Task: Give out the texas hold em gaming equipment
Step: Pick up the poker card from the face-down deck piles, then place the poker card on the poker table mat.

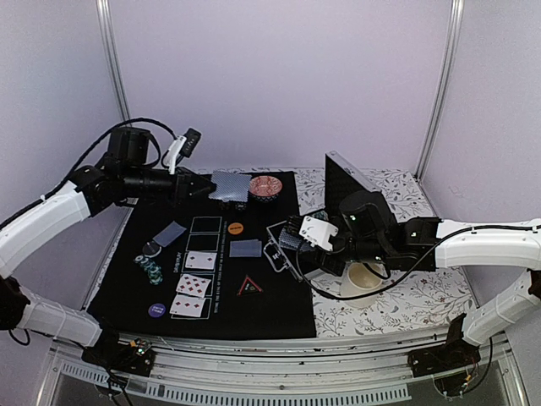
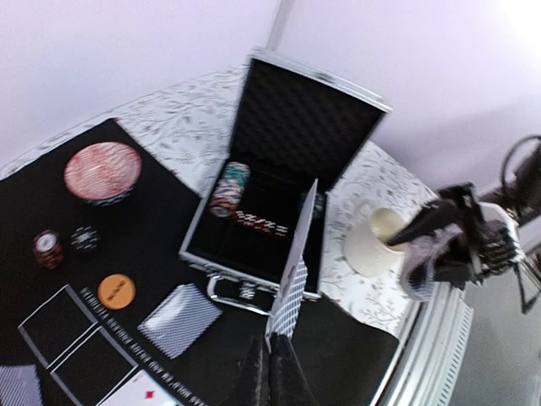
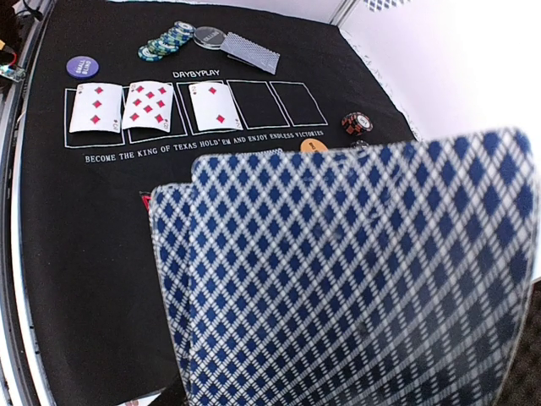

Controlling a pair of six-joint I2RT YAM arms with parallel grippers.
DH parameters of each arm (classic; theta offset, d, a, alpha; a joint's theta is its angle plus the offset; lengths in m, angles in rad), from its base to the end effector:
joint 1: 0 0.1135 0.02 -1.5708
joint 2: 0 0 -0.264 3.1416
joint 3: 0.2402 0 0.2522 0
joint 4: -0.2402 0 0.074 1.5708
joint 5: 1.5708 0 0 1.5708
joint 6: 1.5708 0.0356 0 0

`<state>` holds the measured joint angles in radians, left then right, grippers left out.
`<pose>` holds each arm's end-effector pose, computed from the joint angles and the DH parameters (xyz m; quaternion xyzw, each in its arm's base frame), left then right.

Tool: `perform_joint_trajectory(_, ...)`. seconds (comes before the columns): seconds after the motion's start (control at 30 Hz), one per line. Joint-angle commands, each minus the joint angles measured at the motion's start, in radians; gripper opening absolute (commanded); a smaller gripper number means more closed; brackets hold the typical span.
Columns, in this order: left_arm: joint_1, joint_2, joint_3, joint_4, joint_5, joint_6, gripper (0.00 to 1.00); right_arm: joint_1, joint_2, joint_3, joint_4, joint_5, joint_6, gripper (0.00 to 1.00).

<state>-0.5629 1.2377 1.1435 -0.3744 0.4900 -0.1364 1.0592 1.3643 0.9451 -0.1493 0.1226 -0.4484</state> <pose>0.2255 -0.1621 0.3521 0.2991 0.7809 -0.3682 0.4065 0.1537 0.2648 0.2681 -0.5777 0.6584 0.0929 0.4735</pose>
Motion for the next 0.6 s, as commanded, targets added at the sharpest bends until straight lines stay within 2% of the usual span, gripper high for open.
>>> perform_joint_trajectory(0.0, 0.186, 0.014, -0.004, -0.130, -0.008, -0.009, 0.00, 0.002, -0.022, -0.004, 0.030, 0.002, -0.006, 0.41)
perform_joint_trajectory(0.1, 0.292, 0.096, -0.031, -0.132, 0.021, -0.009, 0.00, 0.002, -0.023, -0.002, 0.027, 0.002, -0.006, 0.41)
perform_joint_trajectory(0.23, 0.381, 0.210, -0.045, -0.111, 0.033, 0.010, 0.00, 0.002, -0.033, -0.006, 0.018, 0.005, -0.003, 0.41)
perform_joint_trajectory(0.33, 0.423, 0.310, -0.025, -0.121, 0.018, 0.035, 0.00, 0.002, -0.041, -0.010, 0.013, 0.009, -0.003, 0.41)
perform_joint_trajectory(0.57, 0.457, 0.498, 0.017, -0.120, 0.112, 0.028, 0.00, 0.003, -0.038, -0.011, 0.022, 0.007, -0.003, 0.41)
